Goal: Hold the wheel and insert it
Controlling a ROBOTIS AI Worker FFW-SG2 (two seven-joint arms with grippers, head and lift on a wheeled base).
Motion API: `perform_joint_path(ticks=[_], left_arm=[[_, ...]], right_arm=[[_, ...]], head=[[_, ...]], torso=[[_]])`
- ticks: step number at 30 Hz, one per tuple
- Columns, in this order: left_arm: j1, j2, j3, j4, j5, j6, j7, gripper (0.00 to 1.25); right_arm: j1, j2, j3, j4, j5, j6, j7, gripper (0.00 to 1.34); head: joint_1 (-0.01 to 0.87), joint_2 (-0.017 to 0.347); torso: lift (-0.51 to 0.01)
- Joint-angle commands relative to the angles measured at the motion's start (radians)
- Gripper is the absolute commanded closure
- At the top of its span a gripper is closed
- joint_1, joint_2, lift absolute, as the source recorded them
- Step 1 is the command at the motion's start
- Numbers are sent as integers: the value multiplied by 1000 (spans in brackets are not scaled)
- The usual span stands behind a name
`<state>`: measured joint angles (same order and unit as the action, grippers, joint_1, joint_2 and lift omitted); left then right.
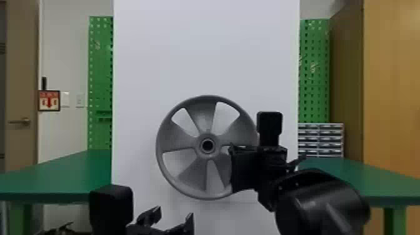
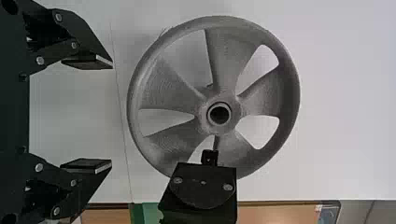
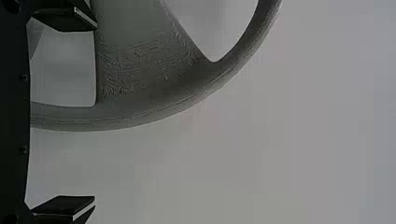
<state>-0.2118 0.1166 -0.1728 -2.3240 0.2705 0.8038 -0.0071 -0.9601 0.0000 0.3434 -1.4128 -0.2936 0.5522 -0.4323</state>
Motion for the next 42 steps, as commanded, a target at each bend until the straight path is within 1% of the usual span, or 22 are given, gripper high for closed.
perform_joint_path(ticks=[1, 5, 9, 15, 19, 22, 26, 31, 35, 37, 40, 42], left_arm=[[2, 0, 1, 0, 1, 0, -1, 495], [3, 0, 4, 0, 3, 0, -1, 495], [5, 0, 6, 0, 3, 0, -1, 495], [3, 0, 9, 0, 4, 0, -1, 496], [3, 0, 10, -2, 9, 0, -1, 496], [0, 0, 10, -2, 7, 0, -1, 496], [0, 0, 10, -3, 7, 0, -1, 496], [-1, 0, 12, -6, -1, 0, -1, 496], [0, -2, 10, -8, -7, 0, -1, 496], [2, -2, 9, -8, -10, -2, -1, 496], [8, -2, 10, -8, -16, -5, -1, 496], [11, -2, 13, -8, -16, -12, -1, 496]], right_arm=[[21, 1, 5, -46, -6, 2, 7, -2], [49, 1, 6, -106, -6, 9, 7, -2], [80, 1, -6, -178, -10, 57, 7, -2], [144, 1, -9, -314, 5, 110, 14, -2], [201, 1, -35, -387, 24, 132, 49, -2], [258, 1, -58, -433, 42, 115, 96, -2], [320, 1, -76, -482, 44, 109, 118, -2], [399, 1, -80, -529, 70, 101, 135, -2], [451, 1, -90, -548, 71, 91, 152, -2], [472, 1, -92, -554, 85, 71, 164, -2], [506, 1, -87, -555, 80, 48, 184, -2], [526, 1, -83, -557, 77, 41, 185, -2]], head=[[0, 57], [0, 57], [0, 57], [0, 57], [0, 57], [0, 57], [0, 57], [0, 57], [0, 57], [0, 57], [0, 57], [0, 57]], torso=[[-485], [-485], [-485], [-485], [-485], [-485], [-485], [-485], [-485], [-485], [-485], [-485]])
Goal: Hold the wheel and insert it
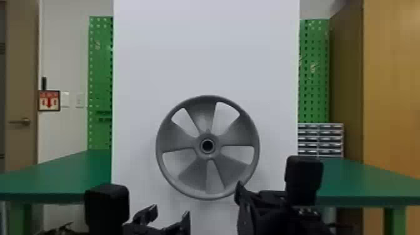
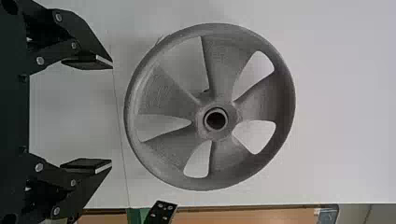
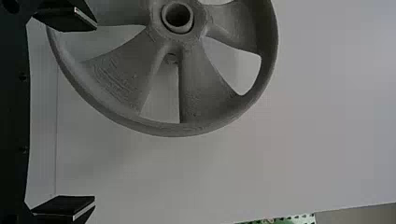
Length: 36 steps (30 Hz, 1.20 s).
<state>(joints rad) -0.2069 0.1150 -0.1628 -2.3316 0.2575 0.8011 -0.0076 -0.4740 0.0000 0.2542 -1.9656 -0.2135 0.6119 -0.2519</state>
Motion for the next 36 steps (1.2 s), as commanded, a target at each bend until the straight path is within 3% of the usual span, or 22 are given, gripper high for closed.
perform_joint_path(ticks=[1, 17, 25, 36], left_arm=[[11, 0, 5, 0, -6, -17, 0, 496], [38, -15, 25, 0, -37, -68, 0, 496], [58, -34, 35, 0, -53, -92, 0, 496], [69, -34, 48, 0, -53, -112, 0, 495]], right_arm=[[55, 1, 8, -7, -7, -20, 5, 4], [275, 0, 14, 2, 105, -166, 5, 19], [339, -38, 49, 2, 141, -182, 5, 35], [420, -95, 37, 39, 177, -271, 5, 33]], head=[[0, 57], [0, 57], [0, 57], [0, 57]], torso=[[-485], [-485], [-485], [-485]])
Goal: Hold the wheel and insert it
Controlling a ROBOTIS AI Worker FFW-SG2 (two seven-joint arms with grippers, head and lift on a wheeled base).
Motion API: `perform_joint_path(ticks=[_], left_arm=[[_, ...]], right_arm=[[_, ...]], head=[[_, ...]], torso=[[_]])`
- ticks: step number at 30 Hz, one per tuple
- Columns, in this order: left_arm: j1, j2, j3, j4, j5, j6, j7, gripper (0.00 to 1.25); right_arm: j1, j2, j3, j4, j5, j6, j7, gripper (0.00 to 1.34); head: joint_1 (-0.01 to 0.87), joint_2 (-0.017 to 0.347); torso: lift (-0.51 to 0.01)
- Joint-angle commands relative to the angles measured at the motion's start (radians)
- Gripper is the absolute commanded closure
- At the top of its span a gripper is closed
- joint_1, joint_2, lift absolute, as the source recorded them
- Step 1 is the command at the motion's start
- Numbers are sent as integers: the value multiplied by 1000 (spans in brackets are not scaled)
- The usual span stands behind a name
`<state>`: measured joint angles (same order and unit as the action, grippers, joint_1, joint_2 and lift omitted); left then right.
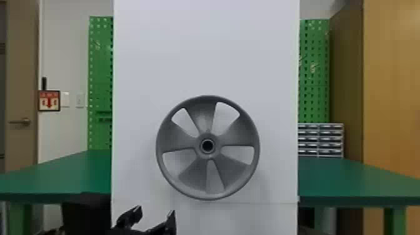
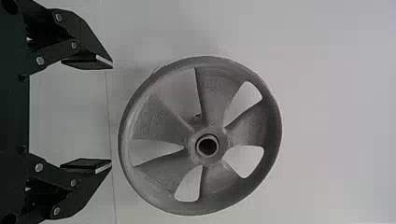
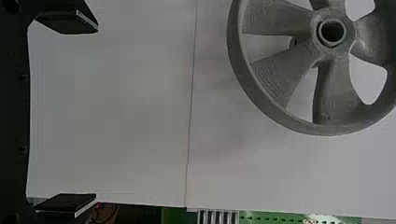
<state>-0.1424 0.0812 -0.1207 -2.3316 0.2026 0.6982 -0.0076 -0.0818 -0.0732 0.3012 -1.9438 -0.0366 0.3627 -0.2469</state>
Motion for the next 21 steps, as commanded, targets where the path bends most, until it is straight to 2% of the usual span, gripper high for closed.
perform_joint_path(ticks=[1, 12, 21], left_arm=[[6, 0, 7, 0, 1, -14, 0, 495], [33, -3, 29, 0, -17, -63, 0, 495], [52, -5, 42, 0, -37, -81, 0, 495]], right_arm=[[33, -26, -14, 19, 0, -25, 0, 33], [60, -40, -34, 23, 7, -61, 0, 47], [71, -36, -56, 29, 20, -74, 0, 48]], head=[[0, 57], [0, 57], [0, 57]], torso=[[-485], [-485], [-485]])
